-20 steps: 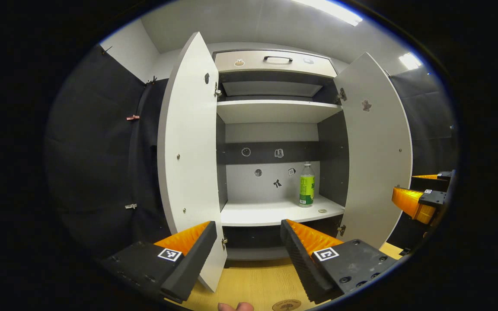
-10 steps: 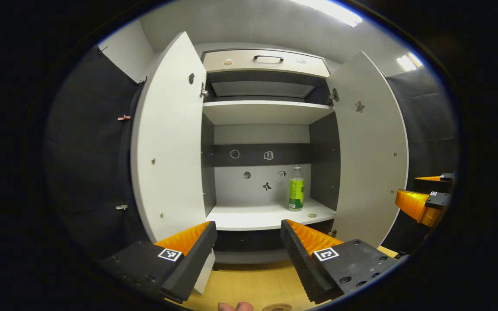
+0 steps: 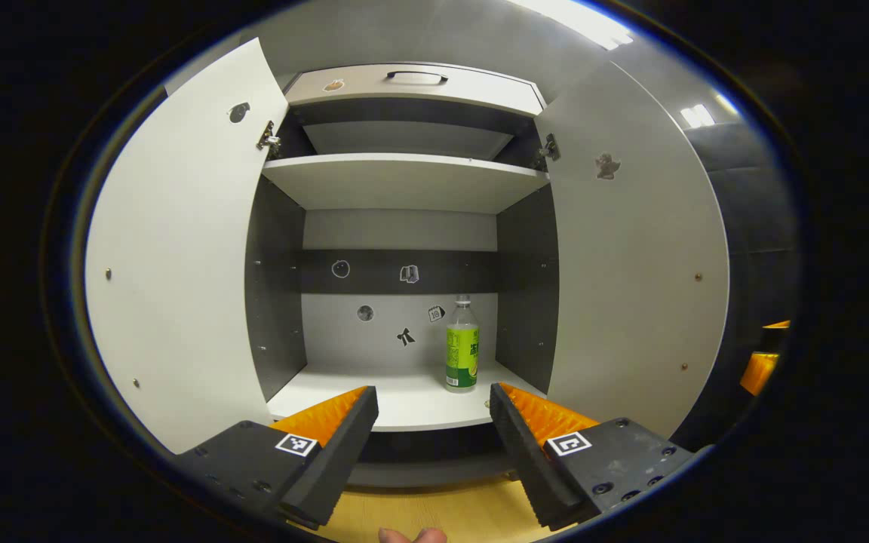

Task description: Grasp the bottle in the cabinet with the left hand and place it on the coaster, then close the right door with the right hand and the left door with the left hand.

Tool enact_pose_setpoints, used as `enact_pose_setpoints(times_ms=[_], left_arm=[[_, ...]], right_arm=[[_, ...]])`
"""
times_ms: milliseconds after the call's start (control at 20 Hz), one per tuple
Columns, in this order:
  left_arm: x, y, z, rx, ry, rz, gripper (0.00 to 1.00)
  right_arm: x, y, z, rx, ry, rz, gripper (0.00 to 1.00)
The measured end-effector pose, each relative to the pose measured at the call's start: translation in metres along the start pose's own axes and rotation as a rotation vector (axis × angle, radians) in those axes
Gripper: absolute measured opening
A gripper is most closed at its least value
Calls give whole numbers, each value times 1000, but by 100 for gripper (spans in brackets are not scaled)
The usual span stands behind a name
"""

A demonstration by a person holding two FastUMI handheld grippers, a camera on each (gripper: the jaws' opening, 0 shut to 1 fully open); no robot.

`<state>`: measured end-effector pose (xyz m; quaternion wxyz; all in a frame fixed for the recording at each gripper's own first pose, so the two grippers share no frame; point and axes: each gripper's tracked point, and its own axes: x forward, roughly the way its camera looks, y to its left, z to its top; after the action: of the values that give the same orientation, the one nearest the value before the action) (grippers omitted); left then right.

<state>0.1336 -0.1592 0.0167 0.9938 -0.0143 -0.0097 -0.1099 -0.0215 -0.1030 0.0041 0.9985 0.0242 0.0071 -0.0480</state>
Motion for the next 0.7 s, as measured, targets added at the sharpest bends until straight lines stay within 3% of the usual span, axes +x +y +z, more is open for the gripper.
enact_pose_setpoints(times_ms=[200, 700], left_arm=[[52, -19, -3, -34, 16, -29, 95], [189, -45, -9, 23, 17, -59, 95]], right_arm=[[-3, -22, -1, -31, -8, -23, 97], [5, -80, -8, -8, 4, -85, 97]])
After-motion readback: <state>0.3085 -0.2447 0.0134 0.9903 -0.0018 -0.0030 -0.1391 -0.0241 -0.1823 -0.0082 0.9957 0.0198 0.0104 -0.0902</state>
